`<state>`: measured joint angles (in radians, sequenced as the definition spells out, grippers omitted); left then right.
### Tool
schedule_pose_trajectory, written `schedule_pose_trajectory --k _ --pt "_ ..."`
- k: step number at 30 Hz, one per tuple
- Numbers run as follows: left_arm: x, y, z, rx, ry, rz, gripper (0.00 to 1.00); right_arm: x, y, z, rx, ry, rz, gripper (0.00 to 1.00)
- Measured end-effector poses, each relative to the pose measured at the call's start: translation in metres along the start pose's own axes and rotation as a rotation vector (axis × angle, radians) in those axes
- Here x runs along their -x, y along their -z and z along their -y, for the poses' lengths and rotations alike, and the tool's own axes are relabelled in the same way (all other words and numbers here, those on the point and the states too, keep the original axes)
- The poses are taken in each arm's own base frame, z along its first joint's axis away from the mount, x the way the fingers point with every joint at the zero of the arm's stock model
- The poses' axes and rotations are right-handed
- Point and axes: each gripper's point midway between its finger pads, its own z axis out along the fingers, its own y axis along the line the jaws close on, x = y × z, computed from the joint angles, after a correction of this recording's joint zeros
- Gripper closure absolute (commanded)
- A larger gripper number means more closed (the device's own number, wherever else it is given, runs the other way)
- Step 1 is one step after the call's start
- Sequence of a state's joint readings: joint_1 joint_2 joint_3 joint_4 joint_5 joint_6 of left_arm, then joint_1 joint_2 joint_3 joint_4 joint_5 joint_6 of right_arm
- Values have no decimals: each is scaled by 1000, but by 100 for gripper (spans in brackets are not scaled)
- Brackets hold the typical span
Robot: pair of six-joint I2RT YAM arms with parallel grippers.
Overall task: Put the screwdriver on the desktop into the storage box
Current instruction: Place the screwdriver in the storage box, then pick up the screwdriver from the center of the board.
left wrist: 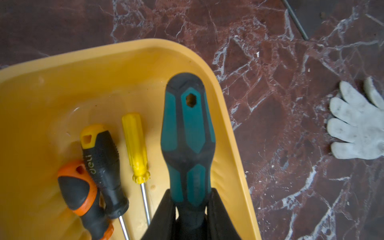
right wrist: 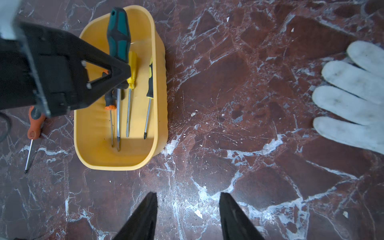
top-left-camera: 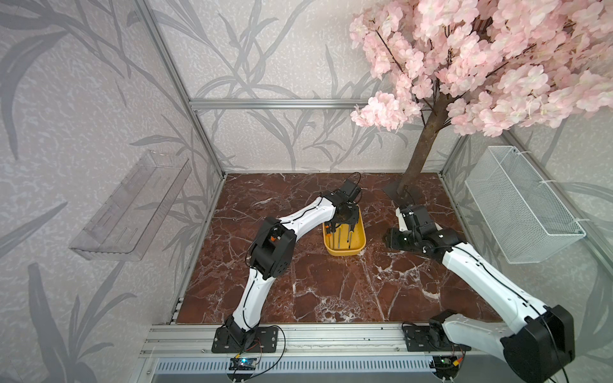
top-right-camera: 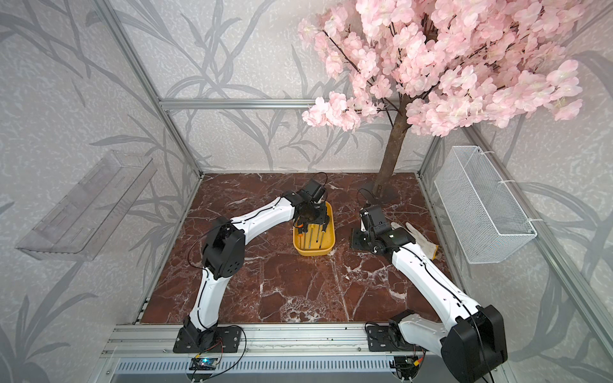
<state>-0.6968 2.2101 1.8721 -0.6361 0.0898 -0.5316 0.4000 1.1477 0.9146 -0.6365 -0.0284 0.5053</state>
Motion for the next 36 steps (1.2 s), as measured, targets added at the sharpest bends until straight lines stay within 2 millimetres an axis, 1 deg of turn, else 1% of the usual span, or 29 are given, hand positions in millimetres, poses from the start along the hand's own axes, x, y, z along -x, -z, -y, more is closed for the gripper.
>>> schedule_pose_trajectory --k 2,5,8,9,10,14,18,21,23,26,27,29,31,32,34,36 --pt "-3 -7 -4 21 3 -9 97 -1 3 1 0 -2 7 47" --pt "-6 -12 -9 44 9 -13 92 0 6 1 4 -3 13 47" --pt "-6 -12 -11 53 13 -8 82 -1 5 1 4 -3 10 47" --pt "-7 -13 -11 55 13 -9 75 -2 5 1 2 -3 8 48" --pt "-7 -13 -11 55 15 -9 72 -2 4 1 2 -3 8 47" --pt "-8 -13 -8 51 11 -7 62 -2 3 1 0 -4 3 47" --pt "-7 -11 -7 51 8 -2 60 -3 2 2 -2 -4 0 47" --pt "-3 -5 -7 56 7 15 60 -3 2 2 -2 -5 0 47" --pt "3 4 -6 57 0 36 60 -3 2 2 -2 -5 0 47" --pt "12 29 -6 61 -10 86 55 -3 2 2 -3 -5 -3 47" --pt "16 41 -7 64 -12 110 55 -4 1 2 -4 -5 -6 46" --pt "23 65 -12 68 -10 151 48 -5 -1 2 -3 -6 -14 45" --pt "26 90 -18 72 -3 192 47 -6 -4 0 -3 -2 -25 45" --pt "27 99 -22 74 3 208 44 -6 -4 -1 -2 1 -28 45" --pt "26 117 -37 84 24 237 38 -4 -7 -5 2 9 -32 45" --pt "22 127 -58 103 53 250 34 -4 -9 -10 9 20 -38 45"
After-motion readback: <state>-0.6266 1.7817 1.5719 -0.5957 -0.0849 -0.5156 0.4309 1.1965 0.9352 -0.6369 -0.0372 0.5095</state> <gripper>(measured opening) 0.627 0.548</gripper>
